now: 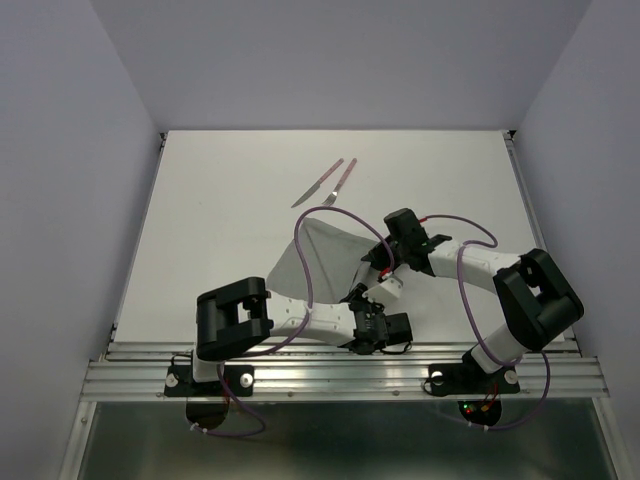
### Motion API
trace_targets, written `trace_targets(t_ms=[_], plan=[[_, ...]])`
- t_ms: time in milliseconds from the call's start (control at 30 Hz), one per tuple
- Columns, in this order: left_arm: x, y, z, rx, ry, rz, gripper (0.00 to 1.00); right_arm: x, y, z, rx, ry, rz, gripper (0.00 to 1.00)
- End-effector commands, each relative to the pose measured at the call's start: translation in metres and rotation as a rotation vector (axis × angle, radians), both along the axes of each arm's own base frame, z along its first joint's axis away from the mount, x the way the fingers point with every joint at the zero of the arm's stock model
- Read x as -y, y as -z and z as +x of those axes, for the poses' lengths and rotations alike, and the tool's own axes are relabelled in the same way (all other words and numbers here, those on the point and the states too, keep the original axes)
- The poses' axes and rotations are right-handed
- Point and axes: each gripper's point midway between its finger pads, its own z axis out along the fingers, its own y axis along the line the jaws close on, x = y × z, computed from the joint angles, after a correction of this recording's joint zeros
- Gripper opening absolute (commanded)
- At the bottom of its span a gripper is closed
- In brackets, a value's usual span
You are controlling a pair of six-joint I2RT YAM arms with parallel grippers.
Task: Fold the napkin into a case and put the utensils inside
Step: Pick up the upper triangle-folded napkin from the center of the board.
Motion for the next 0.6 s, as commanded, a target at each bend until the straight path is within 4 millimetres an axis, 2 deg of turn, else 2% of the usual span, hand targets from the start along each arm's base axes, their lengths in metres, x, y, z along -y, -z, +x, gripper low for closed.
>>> trace_targets(t_ms=[0,33,67,233,400,567], plan=[[0.0102,-0.0285,0.0021,0.038,-0.002,-0.069,0.39,-0.0031,-0.0145,0.0119,0.039,0.019,0.025,0.01],[0.0105,-0.0286,0.0021,0.038,-0.002,-0.070,0.38,-0.0028,-0.0135,0.0119,0.039,0.019,0.023,0.01],[0.0106,-0.0284,0.0021,0.038,-0.002,-0.069,0.32,-0.0028,-0.0133,0.0115,0.037,0.019,0.023,0.01],[0.0091,-0.0281,0.0024,0.041,-0.002,-0.064,0.23,-0.0021,-0.0129,0.0108,0.037,0.019,0.022,0.01],[0.0089,-0.0304,0.0022,0.044,0.004,-0.066,0.02,-0.0017,-0.0122,0.0097,0.037,0.014,0.019,0.01],[0.0099,-0.0333,-0.0012,0.003,0.026,-0.106,0.00,-0.0001,-0.0151,0.0075,0.059,-0.016,0.004,0.01]])
